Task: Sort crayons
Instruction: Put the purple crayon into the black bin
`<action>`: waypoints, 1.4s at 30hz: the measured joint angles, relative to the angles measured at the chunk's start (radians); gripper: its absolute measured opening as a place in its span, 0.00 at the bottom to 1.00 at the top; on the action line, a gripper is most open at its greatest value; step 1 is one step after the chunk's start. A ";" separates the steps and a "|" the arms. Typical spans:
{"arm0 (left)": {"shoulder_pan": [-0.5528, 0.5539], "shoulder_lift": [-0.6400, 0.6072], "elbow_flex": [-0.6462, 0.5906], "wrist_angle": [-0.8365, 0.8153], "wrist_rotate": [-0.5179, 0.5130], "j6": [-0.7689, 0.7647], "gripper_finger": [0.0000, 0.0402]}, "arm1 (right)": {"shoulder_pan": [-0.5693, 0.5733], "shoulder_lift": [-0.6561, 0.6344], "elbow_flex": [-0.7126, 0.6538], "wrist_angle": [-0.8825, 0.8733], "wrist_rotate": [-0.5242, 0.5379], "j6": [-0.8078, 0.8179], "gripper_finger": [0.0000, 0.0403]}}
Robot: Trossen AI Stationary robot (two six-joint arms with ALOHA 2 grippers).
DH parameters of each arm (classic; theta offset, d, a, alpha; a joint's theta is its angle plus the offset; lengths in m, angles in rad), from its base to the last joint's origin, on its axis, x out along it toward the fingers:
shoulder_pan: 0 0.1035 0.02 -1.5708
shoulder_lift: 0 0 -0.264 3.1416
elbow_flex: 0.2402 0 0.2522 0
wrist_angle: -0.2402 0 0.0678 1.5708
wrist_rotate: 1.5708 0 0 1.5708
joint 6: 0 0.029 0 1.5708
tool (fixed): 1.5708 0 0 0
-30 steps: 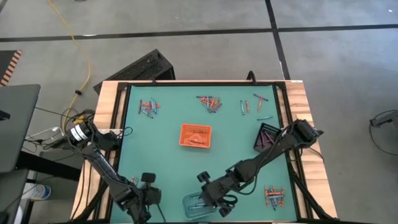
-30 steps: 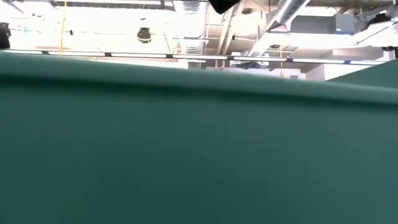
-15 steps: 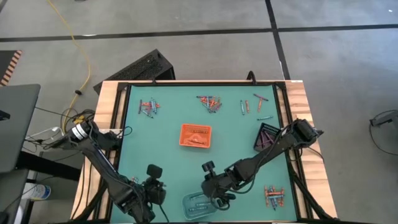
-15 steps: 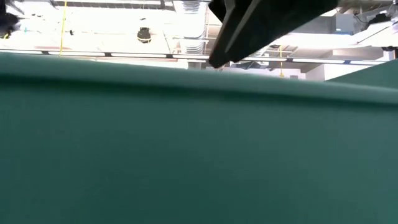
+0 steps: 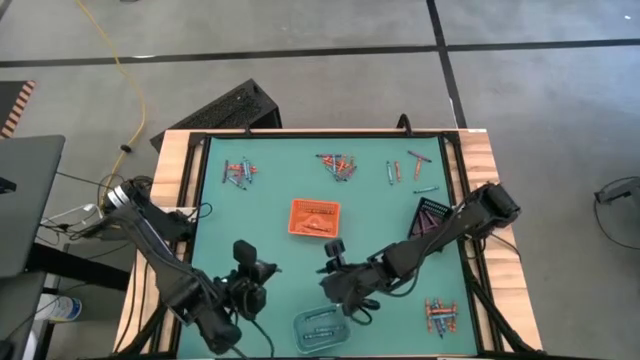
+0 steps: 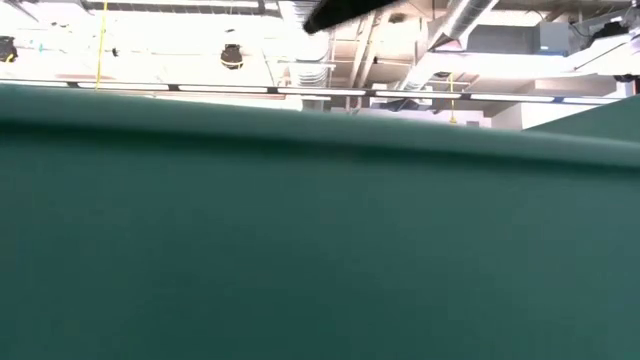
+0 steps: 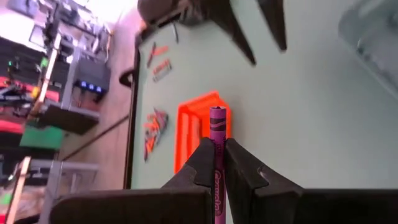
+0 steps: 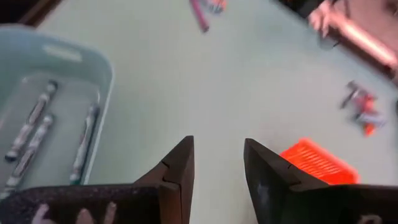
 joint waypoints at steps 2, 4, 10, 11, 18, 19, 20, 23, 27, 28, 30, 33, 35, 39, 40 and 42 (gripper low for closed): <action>-0.001 -0.026 0.000 0.056 -0.013 0.054 0.00 | 0.000 -0.023 0.000 0.041 0.001 -0.035 0.33; 0.000 -0.045 0.000 0.117 -0.018 0.115 0.00 | 0.000 -0.040 0.000 0.095 0.000 -0.078 0.33; 0.000 -0.057 0.000 0.311 0.007 0.305 0.00 | 0.009 -0.047 0.000 0.279 -0.046 -0.229 0.33; 0.000 -0.057 0.000 0.346 0.022 0.337 0.00 | 0.009 -0.046 0.000 0.309 -0.050 -0.251 0.33; 0.016 -0.057 0.000 0.556 0.138 0.529 0.00 | 0.021 -0.041 0.000 0.475 -0.053 -0.379 0.33; 0.019 -0.057 0.000 0.583 0.152 0.556 0.00 | 0.026 -0.041 0.000 0.500 -0.054 -0.401 0.33; 0.023 -0.057 0.000 0.609 0.169 0.579 0.00 | 0.031 -0.041 0.000 0.521 -0.054 -0.422 0.33; 0.038 -0.057 0.000 0.671 0.227 0.637 0.00 | 0.043 -0.041 0.000 0.575 -0.054 -0.474 0.33; 0.060 -0.057 0.000 0.717 0.279 0.695 0.00 | 0.061 -0.041 0.000 0.614 -0.061 -0.531 0.33; 0.066 -0.057 0.000 0.729 0.299 0.707 0.00 | 0.066 -0.041 0.000 0.618 -0.065 -0.544 0.33; 0.078 -0.057 0.000 0.758 0.338 0.728 0.00 | 0.070 -0.041 0.000 0.630 -0.077 -0.554 0.33; 0.097 -0.057 0.000 0.795 0.399 0.753 0.00 | 0.075 -0.041 0.000 0.657 -0.084 -0.560 0.32; 0.113 -0.053 0.000 0.819 0.422 0.766 0.00 | 0.080 -0.041 0.000 0.671 -0.084 -0.580 0.31; 0.128 -0.051 0.000 0.836 0.478 0.784 0.00 | 0.086 -0.040 0.000 0.678 -0.083 -0.607 0.25; 0.132 -0.051 0.000 0.839 0.487 0.784 0.00 | 0.088 -0.040 0.000 0.679 -0.083 -0.607 0.23; 0.136 -0.051 0.000 0.840 0.493 0.791 0.00 | 0.088 -0.040 0.000 0.680 -0.082 -0.615 0.18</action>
